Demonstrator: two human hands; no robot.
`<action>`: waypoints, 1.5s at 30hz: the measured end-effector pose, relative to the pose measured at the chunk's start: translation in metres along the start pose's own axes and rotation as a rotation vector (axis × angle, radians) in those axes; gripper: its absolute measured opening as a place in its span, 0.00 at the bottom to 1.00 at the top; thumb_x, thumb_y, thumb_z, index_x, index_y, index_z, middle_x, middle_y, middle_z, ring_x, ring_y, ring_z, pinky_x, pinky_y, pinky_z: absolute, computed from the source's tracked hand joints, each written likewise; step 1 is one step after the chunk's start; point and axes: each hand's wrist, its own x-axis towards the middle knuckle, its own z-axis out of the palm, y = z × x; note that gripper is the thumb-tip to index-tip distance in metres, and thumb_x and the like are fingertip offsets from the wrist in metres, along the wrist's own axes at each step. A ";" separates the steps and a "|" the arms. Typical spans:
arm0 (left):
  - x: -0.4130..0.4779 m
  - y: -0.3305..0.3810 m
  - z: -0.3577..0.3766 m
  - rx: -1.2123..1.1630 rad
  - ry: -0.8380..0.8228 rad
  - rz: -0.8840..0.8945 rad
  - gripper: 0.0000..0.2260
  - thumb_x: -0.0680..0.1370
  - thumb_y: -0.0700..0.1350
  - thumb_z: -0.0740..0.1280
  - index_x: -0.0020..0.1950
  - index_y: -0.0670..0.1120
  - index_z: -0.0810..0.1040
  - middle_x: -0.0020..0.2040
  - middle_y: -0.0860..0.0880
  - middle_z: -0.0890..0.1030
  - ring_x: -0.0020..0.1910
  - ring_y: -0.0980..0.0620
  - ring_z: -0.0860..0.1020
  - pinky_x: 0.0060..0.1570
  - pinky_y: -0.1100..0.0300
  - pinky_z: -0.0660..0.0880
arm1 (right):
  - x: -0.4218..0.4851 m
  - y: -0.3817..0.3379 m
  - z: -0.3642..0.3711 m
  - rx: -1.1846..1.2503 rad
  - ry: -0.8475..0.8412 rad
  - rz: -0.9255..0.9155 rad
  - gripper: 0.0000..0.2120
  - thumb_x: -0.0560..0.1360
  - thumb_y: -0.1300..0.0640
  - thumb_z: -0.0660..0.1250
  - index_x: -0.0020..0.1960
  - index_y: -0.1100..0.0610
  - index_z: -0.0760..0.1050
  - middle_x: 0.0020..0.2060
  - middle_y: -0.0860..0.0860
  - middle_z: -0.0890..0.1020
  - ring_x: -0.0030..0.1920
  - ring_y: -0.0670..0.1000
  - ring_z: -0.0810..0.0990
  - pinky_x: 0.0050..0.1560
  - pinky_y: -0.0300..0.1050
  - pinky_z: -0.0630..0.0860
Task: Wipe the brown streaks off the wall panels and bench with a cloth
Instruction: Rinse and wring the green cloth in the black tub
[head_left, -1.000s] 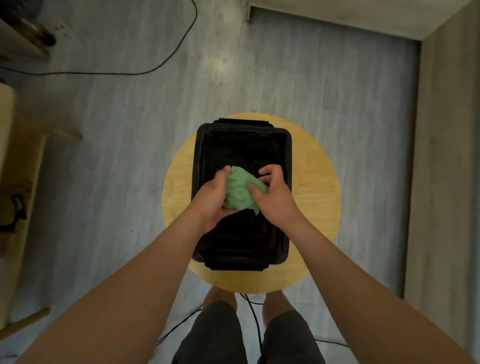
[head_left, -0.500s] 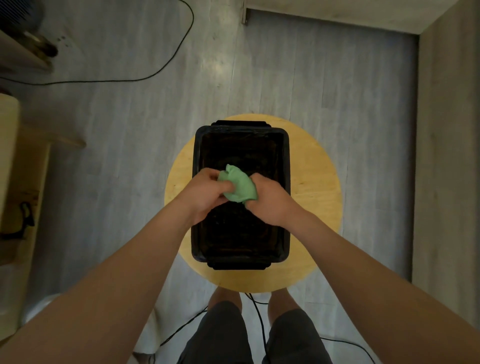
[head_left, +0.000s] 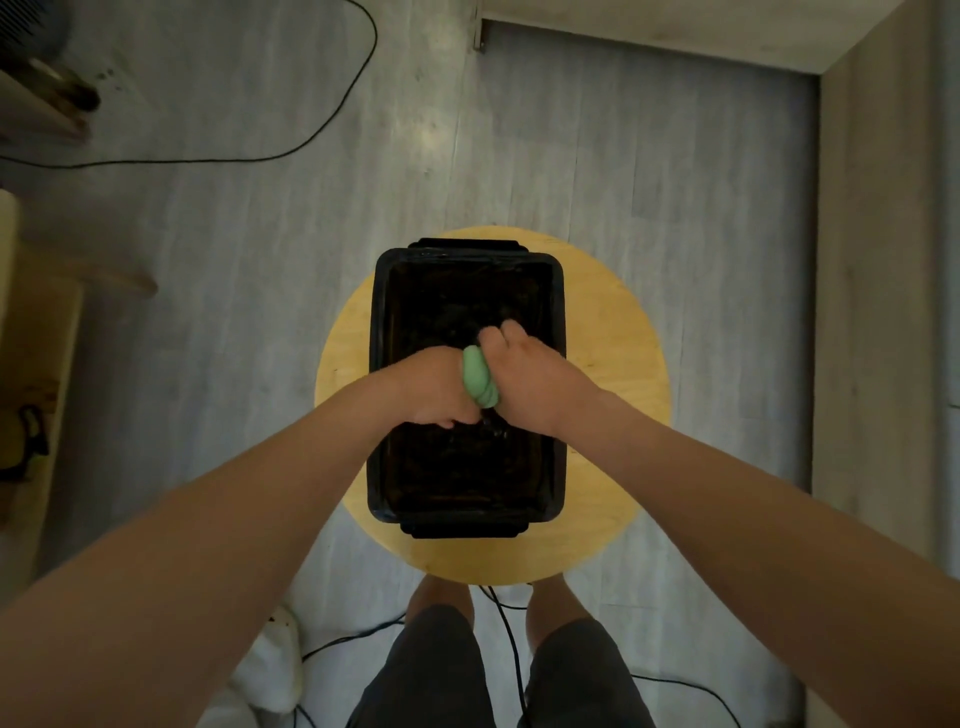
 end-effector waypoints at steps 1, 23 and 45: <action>0.001 -0.001 0.000 0.246 0.073 0.034 0.08 0.80 0.39 0.68 0.42 0.47 0.75 0.43 0.51 0.78 0.49 0.50 0.80 0.38 0.72 0.71 | 0.002 -0.001 0.001 0.068 -0.039 0.029 0.17 0.74 0.57 0.74 0.59 0.59 0.73 0.53 0.57 0.77 0.48 0.57 0.80 0.44 0.47 0.75; -0.033 -0.016 0.002 -0.748 -0.040 0.015 0.25 0.80 0.50 0.70 0.76 0.53 0.67 0.69 0.49 0.76 0.69 0.52 0.75 0.69 0.49 0.75 | -0.022 -0.011 -0.016 1.235 -0.033 0.405 0.16 0.82 0.56 0.64 0.67 0.55 0.65 0.60 0.52 0.75 0.57 0.47 0.80 0.52 0.39 0.81; -0.038 0.010 0.003 -0.545 -0.136 -0.120 0.13 0.75 0.41 0.77 0.59 0.45 0.82 0.52 0.49 0.85 0.53 0.51 0.82 0.52 0.55 0.80 | -0.023 0.001 -0.008 -0.198 0.249 -0.362 0.27 0.73 0.56 0.71 0.70 0.58 0.69 0.54 0.56 0.73 0.50 0.57 0.74 0.46 0.55 0.76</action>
